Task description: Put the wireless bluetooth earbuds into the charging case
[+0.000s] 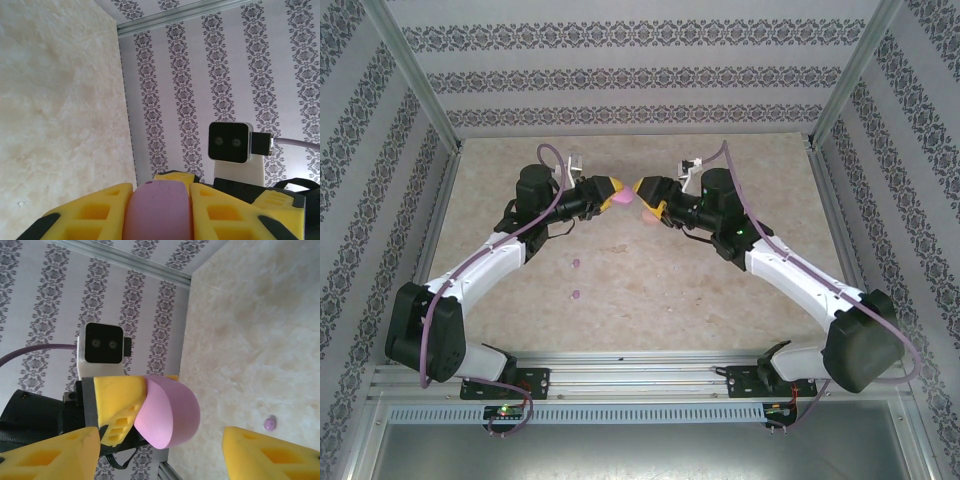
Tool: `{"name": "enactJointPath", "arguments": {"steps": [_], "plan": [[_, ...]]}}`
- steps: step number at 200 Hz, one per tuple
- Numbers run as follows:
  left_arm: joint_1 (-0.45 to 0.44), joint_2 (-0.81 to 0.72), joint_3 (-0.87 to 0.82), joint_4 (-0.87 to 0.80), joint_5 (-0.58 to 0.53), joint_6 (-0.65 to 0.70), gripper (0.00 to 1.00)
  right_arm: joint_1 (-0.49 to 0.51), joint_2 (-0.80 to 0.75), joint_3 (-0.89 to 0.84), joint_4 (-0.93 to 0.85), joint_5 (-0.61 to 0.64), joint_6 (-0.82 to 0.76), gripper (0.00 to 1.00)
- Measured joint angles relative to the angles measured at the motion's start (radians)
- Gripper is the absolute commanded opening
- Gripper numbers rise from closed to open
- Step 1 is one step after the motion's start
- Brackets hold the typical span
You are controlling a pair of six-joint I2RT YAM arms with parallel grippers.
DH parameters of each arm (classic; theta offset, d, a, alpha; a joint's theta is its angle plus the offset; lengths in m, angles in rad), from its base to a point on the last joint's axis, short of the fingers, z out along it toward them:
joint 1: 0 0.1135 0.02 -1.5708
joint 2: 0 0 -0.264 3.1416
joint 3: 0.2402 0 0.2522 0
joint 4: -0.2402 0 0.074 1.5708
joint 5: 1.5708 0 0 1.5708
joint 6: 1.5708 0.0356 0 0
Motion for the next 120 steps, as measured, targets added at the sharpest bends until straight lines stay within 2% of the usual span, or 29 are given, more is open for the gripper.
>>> {"name": "enactJointPath", "arguments": {"steps": [69,120], "plan": [[-0.027,0.001,0.0,0.072,0.0,-0.064,0.06,-0.007,0.067,-0.003,0.101,-0.06,0.047,0.55],[-0.03,0.011,0.0,0.095,-0.011,-0.091,0.07,-0.021,0.092,-0.021,0.21,-0.101,0.101,0.27]]}}
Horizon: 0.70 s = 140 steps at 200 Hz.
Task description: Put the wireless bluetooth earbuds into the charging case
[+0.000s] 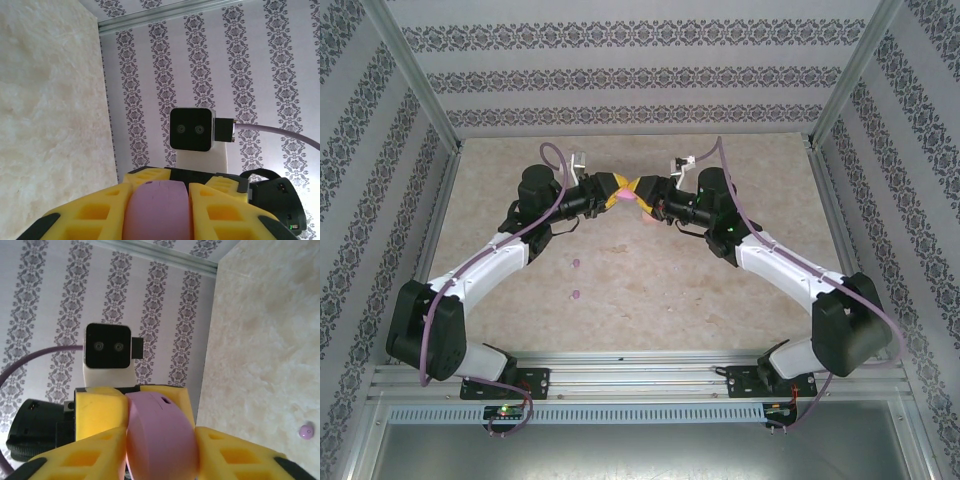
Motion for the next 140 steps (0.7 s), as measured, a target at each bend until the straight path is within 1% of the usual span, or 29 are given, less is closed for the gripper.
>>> {"name": "enactJointPath", "arguments": {"steps": [17,50,64,72,80,101,115,140], "plan": [[0.0,0.003,0.0,0.009,-0.008,-0.004,0.08,-0.011,0.009,-0.004,0.028,-0.018,0.02,0.21],[0.0,0.003,0.0,0.009,-0.008,0.007,0.21,-0.013,0.011,-0.015,0.051,-0.029,0.034,0.14],[0.0,0.003,0.0,0.009,-0.008,0.027,0.29,-0.013,0.011,-0.019,0.06,-0.03,0.035,0.13],[0.0,0.003,0.0,0.009,-0.006,0.044,0.38,-0.018,0.01,-0.024,0.066,-0.036,0.036,0.13],[-0.001,0.003,0.0,0.009,-0.003,0.061,0.45,-0.019,0.01,-0.027,0.069,-0.042,0.04,0.13],[0.005,0.003,0.0,0.009,0.028,0.149,0.52,-0.029,0.003,-0.035,0.056,-0.046,0.048,0.13],[0.019,0.002,0.0,0.009,0.057,0.214,0.54,-0.048,-0.011,-0.039,0.028,-0.056,0.048,0.13],[0.074,-0.027,0.0,-0.011,0.091,0.393,0.59,-0.101,-0.061,-0.038,-0.047,-0.097,0.033,0.13]]}}
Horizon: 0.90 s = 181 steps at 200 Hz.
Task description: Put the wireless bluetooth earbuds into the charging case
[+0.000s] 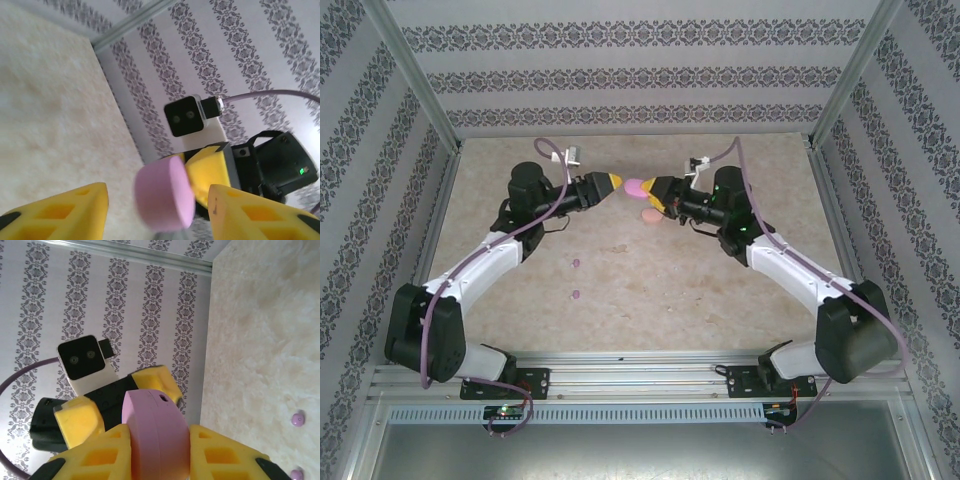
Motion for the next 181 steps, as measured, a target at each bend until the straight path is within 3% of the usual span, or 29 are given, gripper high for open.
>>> {"name": "enactJointPath", "arguments": {"steps": [58,102,136,181], "plan": [[0.024,-0.098,0.045,-0.189,0.057,0.621,0.66,-0.061,-0.056,0.039,-0.199,-0.125,-0.075,0.13],[0.024,-0.129,-0.031,-0.188,0.162,0.998,0.78,-0.061,-0.057,0.046,-0.246,-0.214,-0.078,0.13],[0.024,-0.127,-0.093,-0.151,0.248,1.113,0.73,-0.061,-0.057,0.072,-0.249,-0.284,-0.079,0.13],[0.024,-0.101,-0.134,0.011,0.33,1.07,0.71,-0.061,-0.029,0.087,-0.249,-0.334,-0.081,0.13]]}}
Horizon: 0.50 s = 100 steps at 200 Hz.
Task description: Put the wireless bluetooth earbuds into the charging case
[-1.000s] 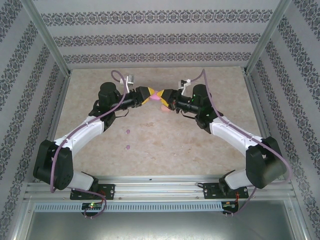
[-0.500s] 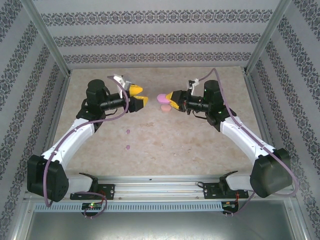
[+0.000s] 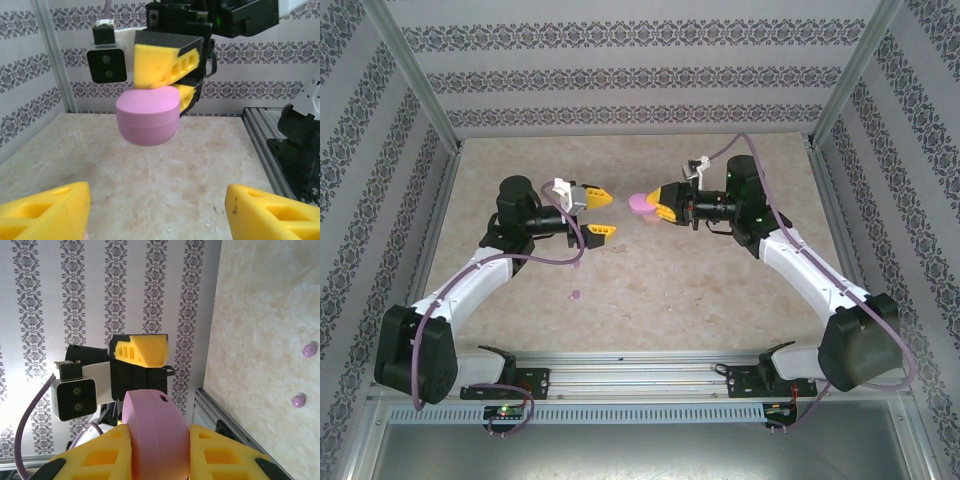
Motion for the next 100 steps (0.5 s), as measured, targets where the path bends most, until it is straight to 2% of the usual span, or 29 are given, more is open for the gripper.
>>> {"name": "enactJointPath", "arguments": {"steps": [35,65,100], "plan": [[-0.001,0.043,-0.024,0.079,0.014,-0.056,0.7,0.012,0.028,0.011,-0.014,-0.018,-0.008,0.13],[-0.01,0.072,-0.026,0.176,0.014,-0.151,0.63,0.04,0.034,0.047,-0.055,-0.017,-0.048,0.13],[-0.041,0.081,-0.026,0.228,0.002,-0.219,0.62,0.061,0.053,0.067,-0.056,-0.017,-0.053,0.13]]}}
